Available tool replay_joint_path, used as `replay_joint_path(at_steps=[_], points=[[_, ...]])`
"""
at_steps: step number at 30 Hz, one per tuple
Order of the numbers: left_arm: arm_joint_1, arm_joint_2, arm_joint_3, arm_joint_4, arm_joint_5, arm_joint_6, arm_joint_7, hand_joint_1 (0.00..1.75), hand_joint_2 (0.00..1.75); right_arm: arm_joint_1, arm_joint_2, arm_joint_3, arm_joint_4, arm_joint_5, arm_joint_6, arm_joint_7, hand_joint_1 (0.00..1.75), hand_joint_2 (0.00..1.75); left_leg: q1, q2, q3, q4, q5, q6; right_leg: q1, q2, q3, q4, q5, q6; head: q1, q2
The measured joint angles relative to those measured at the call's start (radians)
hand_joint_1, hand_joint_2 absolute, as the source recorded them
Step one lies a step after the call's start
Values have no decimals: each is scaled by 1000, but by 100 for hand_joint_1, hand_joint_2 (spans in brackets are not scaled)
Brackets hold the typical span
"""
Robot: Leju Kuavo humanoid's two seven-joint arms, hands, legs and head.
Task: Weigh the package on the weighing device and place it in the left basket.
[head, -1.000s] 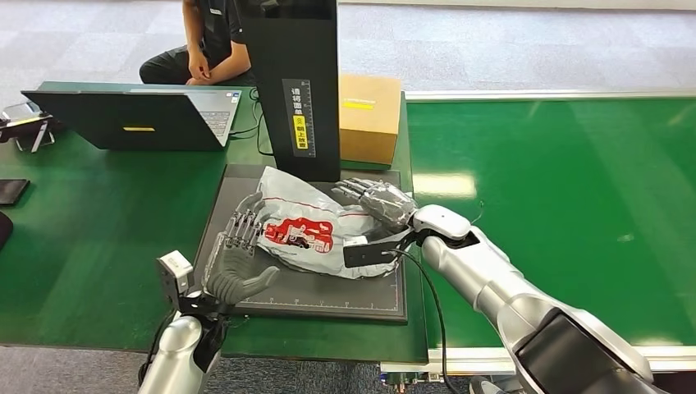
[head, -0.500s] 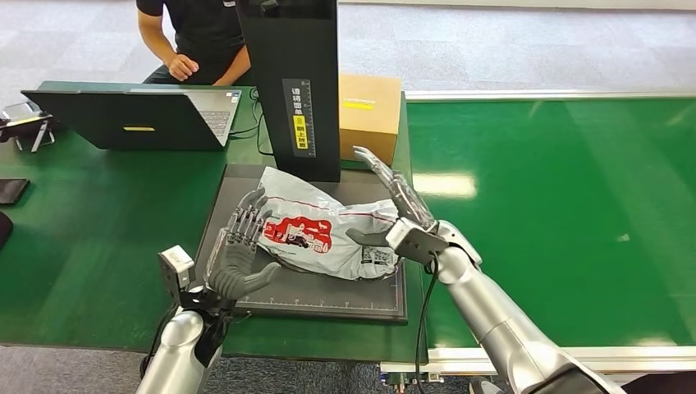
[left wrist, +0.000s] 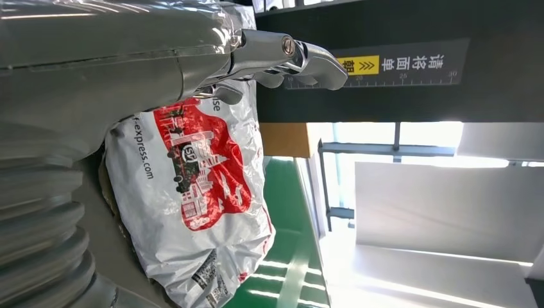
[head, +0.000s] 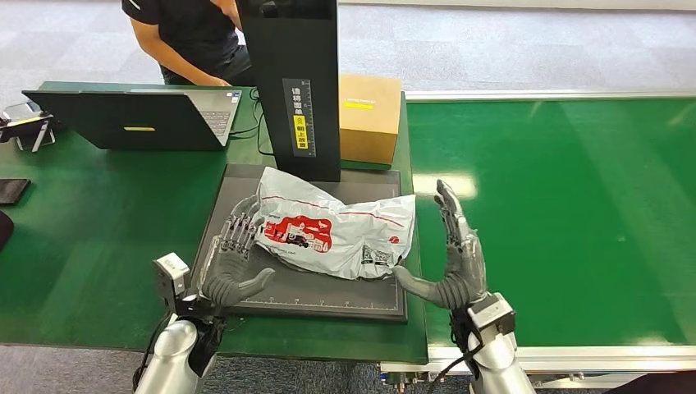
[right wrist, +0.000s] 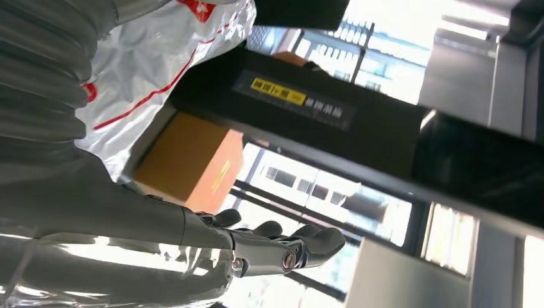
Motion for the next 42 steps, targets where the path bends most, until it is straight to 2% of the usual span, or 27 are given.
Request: replay_joint_path(at_steps=[10, 15, 34, 42], points=[[16, -4, 18, -31, -12, -4, 12, 0, 175, 107, 62, -170, -50, 23, -26, 24, 0, 175, 0, 0, 0, 0, 0, 0, 0, 0, 0, 0, 0, 0, 0, 0], [16, -9, 20, -37, -21, -7, 16, 0, 175, 121, 82, -213, -60, 174, -147, 36, 0, 175, 0, 0, 0, 0, 0, 0, 0, 0, 0, 0, 0, 0, 0, 0], [14, -21, 28, -40, -32, -14, 19, 0, 175, 144, 96, -235, -59, 241, -164, 59, 0, 175, 0, 0, 0, 0, 0, 0, 0, 0, 0, 0, 0, 0, 0, 0], [-10, -21, 33, -40, -37, -18, 23, 0, 175, 143, 104, -241, -60, 251, -157, 82, 0, 175, 0, 0, 0, 0, 0, 0, 0, 0, 0, 0, 0, 0, 0, 0]])
